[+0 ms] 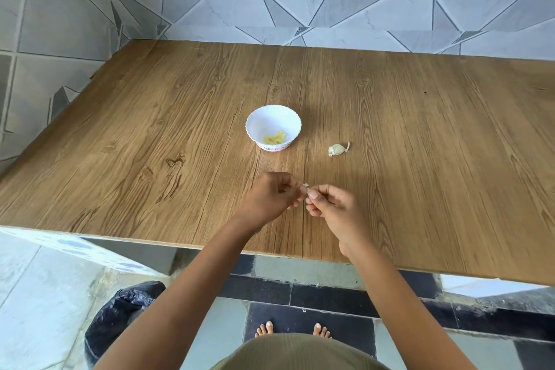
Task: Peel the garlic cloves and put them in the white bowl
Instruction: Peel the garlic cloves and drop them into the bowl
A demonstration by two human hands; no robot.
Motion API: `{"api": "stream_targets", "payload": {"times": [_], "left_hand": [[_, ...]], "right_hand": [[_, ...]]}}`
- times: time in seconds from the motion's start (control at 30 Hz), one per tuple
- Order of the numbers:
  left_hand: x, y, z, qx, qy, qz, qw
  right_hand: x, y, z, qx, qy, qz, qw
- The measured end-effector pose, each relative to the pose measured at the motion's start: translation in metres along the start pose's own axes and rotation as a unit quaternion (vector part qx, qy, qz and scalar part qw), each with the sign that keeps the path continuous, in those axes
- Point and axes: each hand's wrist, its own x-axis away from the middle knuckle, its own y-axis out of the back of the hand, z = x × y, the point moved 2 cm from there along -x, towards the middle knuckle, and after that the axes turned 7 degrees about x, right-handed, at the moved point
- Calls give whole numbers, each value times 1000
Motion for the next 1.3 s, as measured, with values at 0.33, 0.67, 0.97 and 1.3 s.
{"api": "stream_targets", "payload": {"times": [0.33, 0.67, 0.97, 1.3], "left_hand": [[3, -6, 8, 178, 161, 23, 971], [-1, 3, 3, -268, -68, -68, 958], [-4, 4, -1, -165, -102, -42, 980], [-4, 1, -4, -196, -121, -39, 972]], "right_hand": [[1, 4, 3, 70, 49, 33, 996], [-2, 5, -4, 36, 38, -14, 999], [-2, 5, -2, 2, -6, -30, 1000], [-3, 4, 0, 64, 46, 1, 997]]}}
